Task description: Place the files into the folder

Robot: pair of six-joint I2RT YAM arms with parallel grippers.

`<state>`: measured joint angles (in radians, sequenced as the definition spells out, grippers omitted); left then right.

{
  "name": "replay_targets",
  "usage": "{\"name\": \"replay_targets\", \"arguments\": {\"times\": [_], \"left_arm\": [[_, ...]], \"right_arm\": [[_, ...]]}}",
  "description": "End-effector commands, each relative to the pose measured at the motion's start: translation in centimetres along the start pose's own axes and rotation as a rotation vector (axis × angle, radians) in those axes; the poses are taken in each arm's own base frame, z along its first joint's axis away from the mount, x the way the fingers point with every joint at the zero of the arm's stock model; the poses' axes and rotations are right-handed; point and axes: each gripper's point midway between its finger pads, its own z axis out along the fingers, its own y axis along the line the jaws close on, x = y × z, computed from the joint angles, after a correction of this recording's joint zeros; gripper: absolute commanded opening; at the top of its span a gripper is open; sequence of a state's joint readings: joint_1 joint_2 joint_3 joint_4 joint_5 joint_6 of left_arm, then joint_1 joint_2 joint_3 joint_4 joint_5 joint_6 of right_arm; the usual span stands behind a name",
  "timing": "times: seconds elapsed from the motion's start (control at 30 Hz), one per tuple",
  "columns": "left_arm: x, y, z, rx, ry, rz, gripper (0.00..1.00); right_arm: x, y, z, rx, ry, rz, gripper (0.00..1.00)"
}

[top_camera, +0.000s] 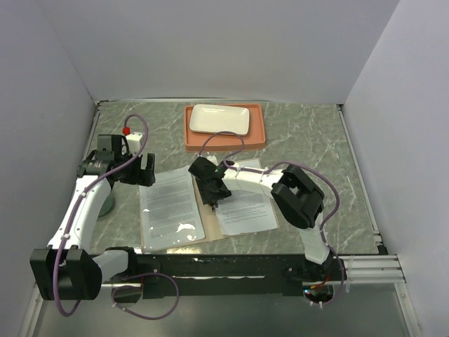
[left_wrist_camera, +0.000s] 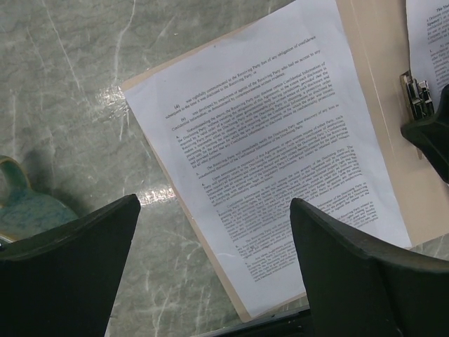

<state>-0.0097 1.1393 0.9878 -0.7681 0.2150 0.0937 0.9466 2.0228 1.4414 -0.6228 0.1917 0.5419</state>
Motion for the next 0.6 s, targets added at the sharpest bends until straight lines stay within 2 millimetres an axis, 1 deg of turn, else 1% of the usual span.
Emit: {"name": "replay_targets", "arguments": {"times": [0.0, 0.1, 0.13, 0.23, 0.47, 0.5, 0.53, 0.57], "left_arm": [[-0.8, -0.2, -0.2, 0.024, -0.031, 0.024, 0.95], [-0.7, -0.2, 0.0, 0.024, -0.023, 0.024, 0.95], [-0.7, -0.2, 0.0, 0.027, -0.023, 0.024, 0.95], [-0.7, -0.4, 0.1, 0.034, -0.02, 0.024, 0.94], [-0.6, -0.3, -0.1, 0.032, -0.021, 0.032, 0.93], [-0.6, -0.3, -0.1, 0.031, -0.021, 0.036, 0.93], [-0.7, -0.3, -0.2, 0.03, -0.023, 0.037, 0.93], [-0.6, -0.2, -0.2, 0.027, -0.021, 0.038, 0.93]], "right_arm": [[-1.3, 1.5, 0.2, -0.038, -0.032, 0.018, 0.63], [-1.5, 1.6, 0.0, -0.034, -0.037, 0.013, 0.59], [-1.4, 1.6, 0.0, -0.028, -0.04, 0.01, 0.56], [-1.7, 1.7, -0.3, -0.022, -0.047, 0.003, 0.51], [-1.2, 1.7, 0.3, -0.008, -0.029, 0.009, 0.43], [-1.0, 1.8, 0.4, -0.01, -0.022, 0.009, 0.42], [-0.9, 1.8, 0.5, -0.009, -0.019, 0.013, 0.37], [-0.7, 1.8, 0.8, -0.006, -0.012, 0.017, 0.36]]}}
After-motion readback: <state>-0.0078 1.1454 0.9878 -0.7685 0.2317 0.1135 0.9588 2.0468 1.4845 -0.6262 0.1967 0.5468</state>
